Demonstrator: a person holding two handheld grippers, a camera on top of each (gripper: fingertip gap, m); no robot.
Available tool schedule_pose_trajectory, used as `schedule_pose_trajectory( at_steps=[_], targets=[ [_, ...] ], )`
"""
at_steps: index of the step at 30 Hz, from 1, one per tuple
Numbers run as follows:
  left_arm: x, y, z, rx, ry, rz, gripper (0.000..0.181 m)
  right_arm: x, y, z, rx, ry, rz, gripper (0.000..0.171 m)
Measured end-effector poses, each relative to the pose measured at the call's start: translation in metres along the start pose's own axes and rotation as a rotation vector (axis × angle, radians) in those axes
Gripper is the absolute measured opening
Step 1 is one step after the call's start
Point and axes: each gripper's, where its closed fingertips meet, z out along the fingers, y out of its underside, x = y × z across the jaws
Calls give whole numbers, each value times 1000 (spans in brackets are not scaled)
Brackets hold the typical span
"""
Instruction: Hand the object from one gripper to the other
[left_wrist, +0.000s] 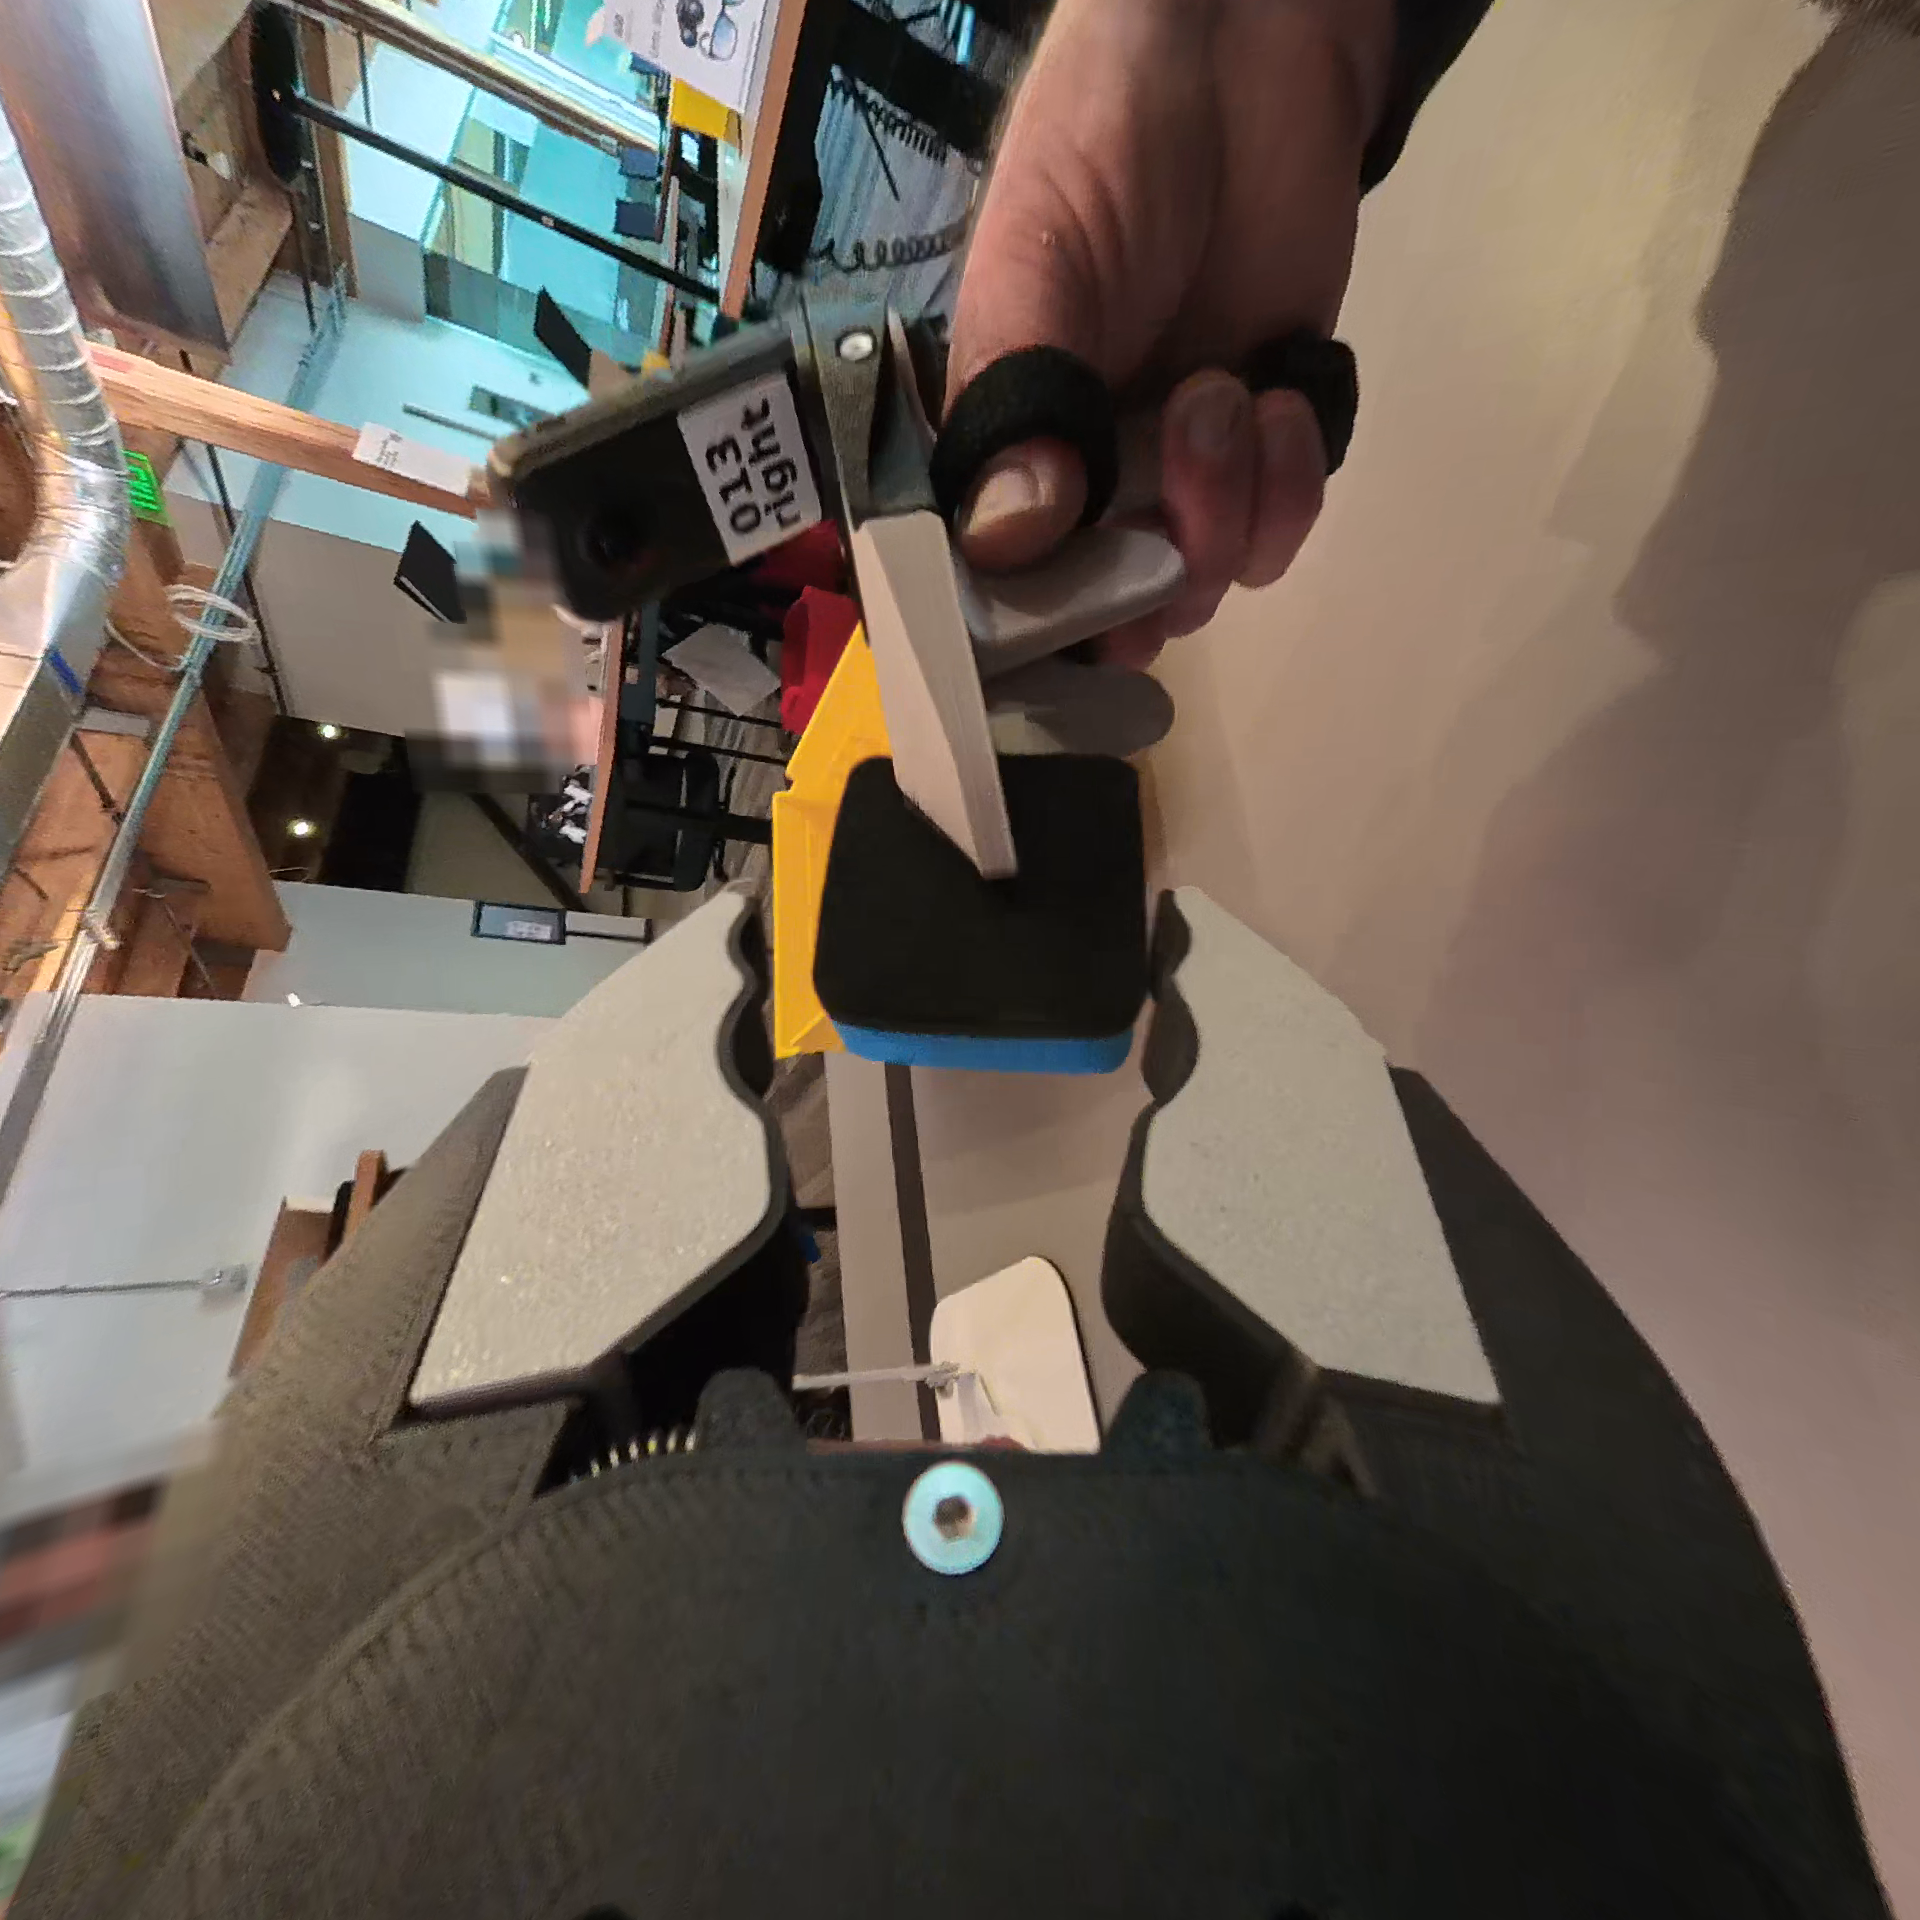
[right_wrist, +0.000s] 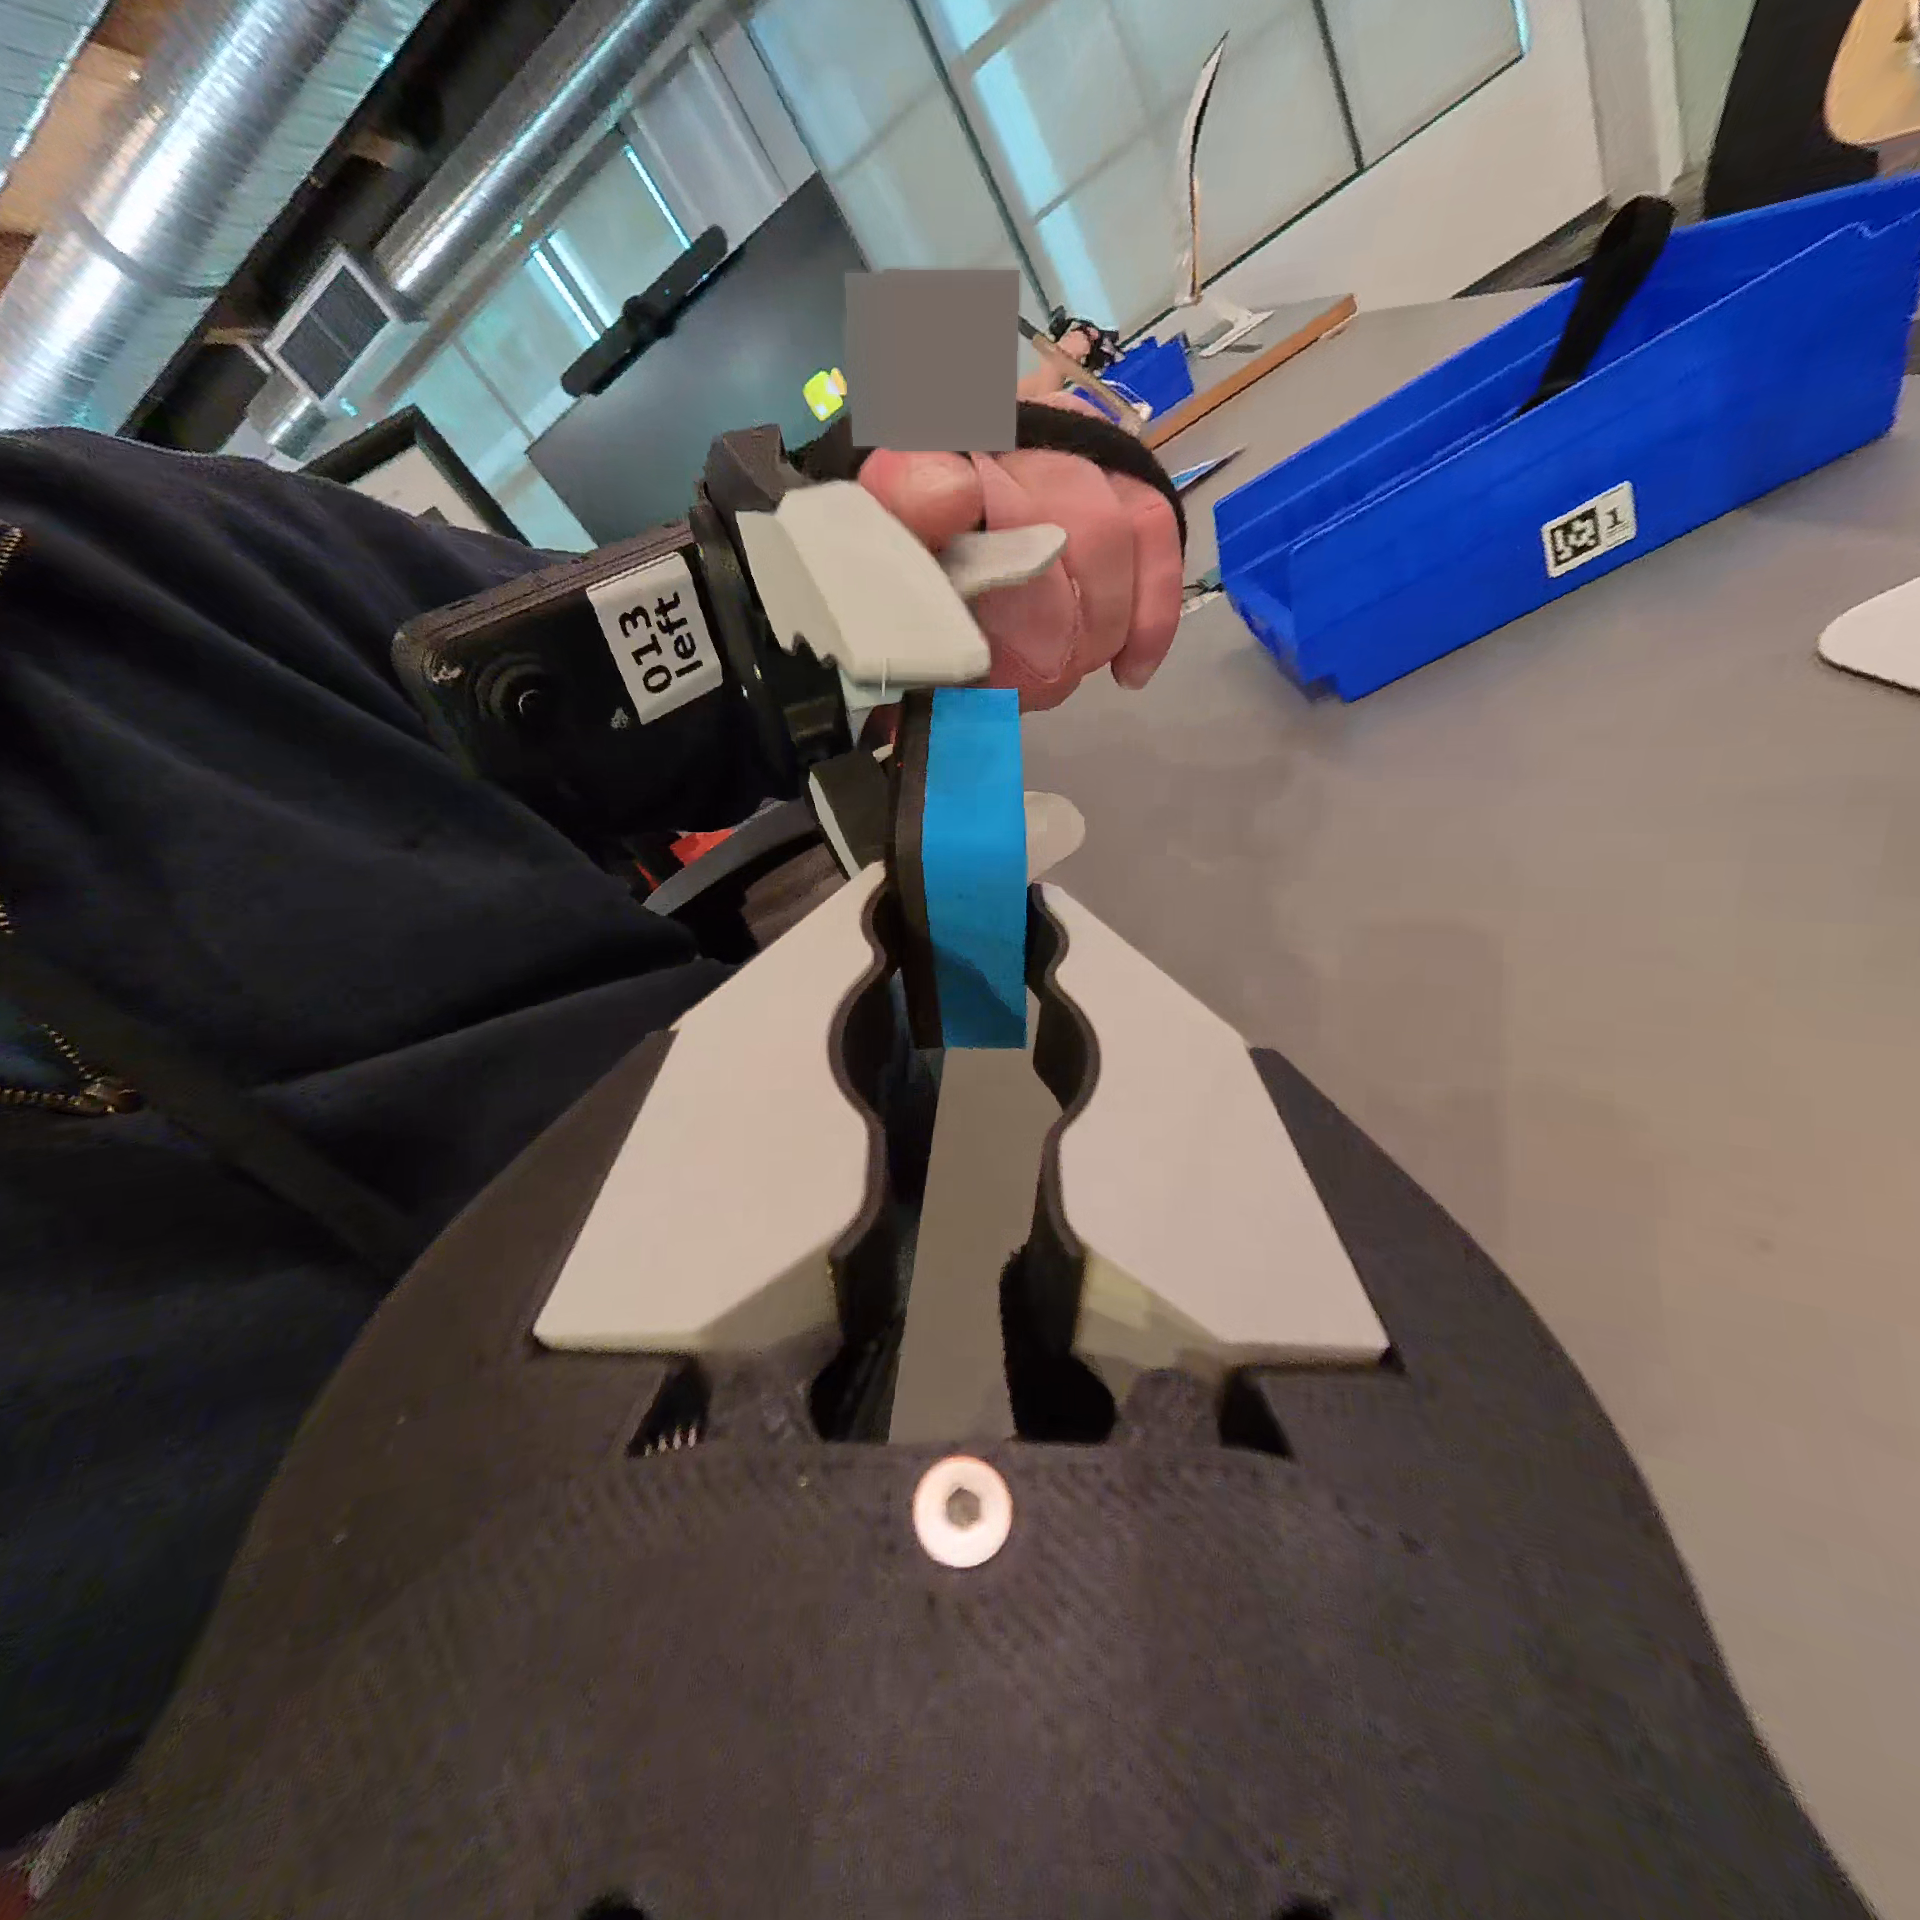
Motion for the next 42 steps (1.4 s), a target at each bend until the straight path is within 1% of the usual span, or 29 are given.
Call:
schedule_pose_trajectory(
  at_steps=[2, 6, 8, 9, 10, 12, 13, 16, 18, 20, 22, 24, 26, 29, 31, 33, 36, 40, 42],
  targets=[
    [5, -5, 1, 22, 34, -20, 58, -1, 1, 1, -10, -12, 3, 19],
    [6, -7, 0, 37, 67, -82, 58, -4, 0, 1, 9, -37, 15, 19],
    [4, -8, 0, 34, 75, -95, 58, -4, -4, 1, 34, -32, -12, 20],
    [4, -8, -1, 34, 83, -105, 57, -4, -5, 1, 39, -17, -40, 28],
    [2, -8, -2, 39, 84, -122, 57, 0, -6, 0, 41, 21, -78, 45],
    [-4, -4, -2, 27, 77, -168, 57, 4, -11, -5, 52, 96, -179, 52],
    [-6, -2, -3, 31, 80, -200, 57, 5, -14, -8, 54, 129, -224, 62],
    [-10, 2, -5, 46, 118, -305, 57, 9, -15, -15, -5, 267, -453, 66],
    [-13, 4, -5, 60, 132, -382, 57, 5, -20, -18, -19, 325, -580, 67],
    [-12, 3, -4, 80, 178, -463, 57, 3, -25, -21, -29, 382, -687, 70],
    [-11, 1, -4, 107, 223, -521, 57, -1, -28, -20, -35, 398, -766, 69],
    [-11, -3, -4, 138, 261, -582, 57, 1, -26, -18, -77, 412, -797, 69],
    [-13, -6, -5, 176, 293, -651, 57, 2, -25, -17, -94, 413, -827, 65],
    [-17, -8, -6, 205, 311, -689, 57, -2, -28, -16, -77, 394, -838, 54],
    [-16, -8, -5, 208, 323, -702, 57, 0, -26, -14, -87, 382, -824, 55],
    [-16, -9, -5, 222, 345, -736, 57, -3, -25, -13, -69, 363, -833, 48],
    [-13, -8, -5, 223, 361, -750, 57, -1, -23, -13, -83, 365, -823, 48],
    [-13, -8, -4, 236, 377, -786, 58, -1, -23, -13, -44, 338, -747, 47],
    [-15, -6, -3, 227, 342, -752, 61, -3, -27, -15, 6, 314, -684, 47]
  ],
)
